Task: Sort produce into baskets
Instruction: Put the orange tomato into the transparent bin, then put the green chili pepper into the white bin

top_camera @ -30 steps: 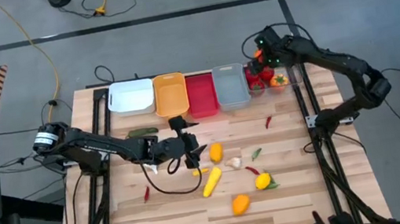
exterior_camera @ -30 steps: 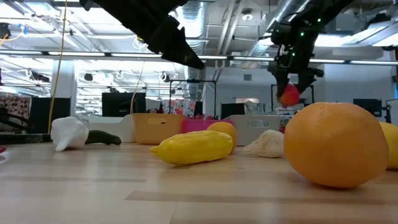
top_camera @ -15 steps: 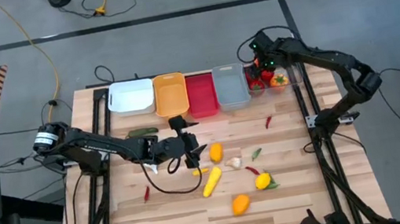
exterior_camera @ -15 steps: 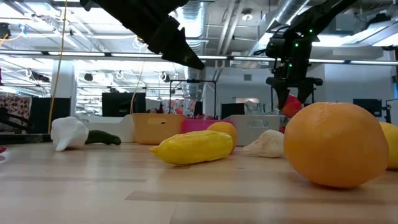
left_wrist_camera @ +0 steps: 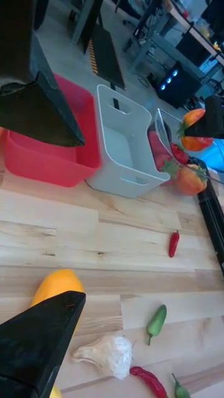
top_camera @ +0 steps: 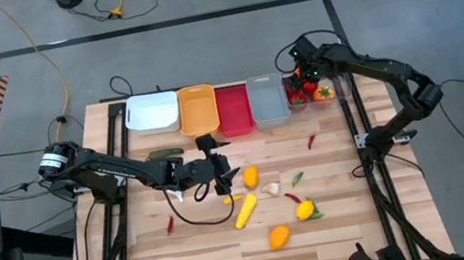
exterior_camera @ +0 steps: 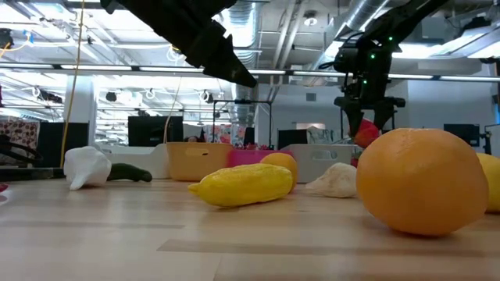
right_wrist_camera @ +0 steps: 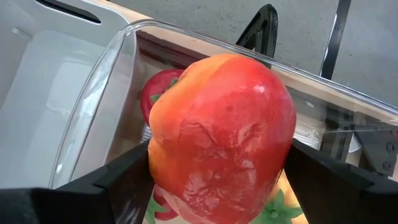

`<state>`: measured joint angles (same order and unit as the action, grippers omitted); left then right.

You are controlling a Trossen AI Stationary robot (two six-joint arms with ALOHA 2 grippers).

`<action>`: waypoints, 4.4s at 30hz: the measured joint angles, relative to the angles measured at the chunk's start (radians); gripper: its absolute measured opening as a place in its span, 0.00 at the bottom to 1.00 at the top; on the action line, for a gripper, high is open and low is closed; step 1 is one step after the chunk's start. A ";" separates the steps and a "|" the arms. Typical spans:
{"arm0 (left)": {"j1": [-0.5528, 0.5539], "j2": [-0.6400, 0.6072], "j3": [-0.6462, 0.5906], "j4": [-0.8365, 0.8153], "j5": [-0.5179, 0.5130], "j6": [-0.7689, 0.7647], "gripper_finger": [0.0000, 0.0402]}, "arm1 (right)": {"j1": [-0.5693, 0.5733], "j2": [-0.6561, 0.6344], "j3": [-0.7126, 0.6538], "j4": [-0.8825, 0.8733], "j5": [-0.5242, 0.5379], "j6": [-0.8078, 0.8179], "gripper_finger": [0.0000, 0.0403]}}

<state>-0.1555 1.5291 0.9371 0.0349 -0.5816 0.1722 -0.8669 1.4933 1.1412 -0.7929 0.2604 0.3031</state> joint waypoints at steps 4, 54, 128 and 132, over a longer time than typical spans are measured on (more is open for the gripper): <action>0.000 0.000 0.000 0.000 0.000 0.005 0.96 | 0.000 0.000 0.000 0.000 0.000 0.000 0.94; 0.435 -0.349 -0.288 -0.706 0.177 -0.067 0.93 | 0.566 -0.229 0.000 0.018 0.004 0.049 0.97; 0.612 -0.155 -0.245 -0.676 0.367 -0.212 0.27 | 1.024 -0.229 0.000 0.225 0.006 0.056 0.97; 0.612 -0.155 -0.245 -0.675 0.370 -0.212 0.24 | 1.024 -0.229 0.000 0.225 0.006 0.056 0.97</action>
<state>0.4561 1.3739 0.6922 -0.6403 -0.2112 -0.0395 0.1570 1.2640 1.1412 -0.5674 0.2665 0.3588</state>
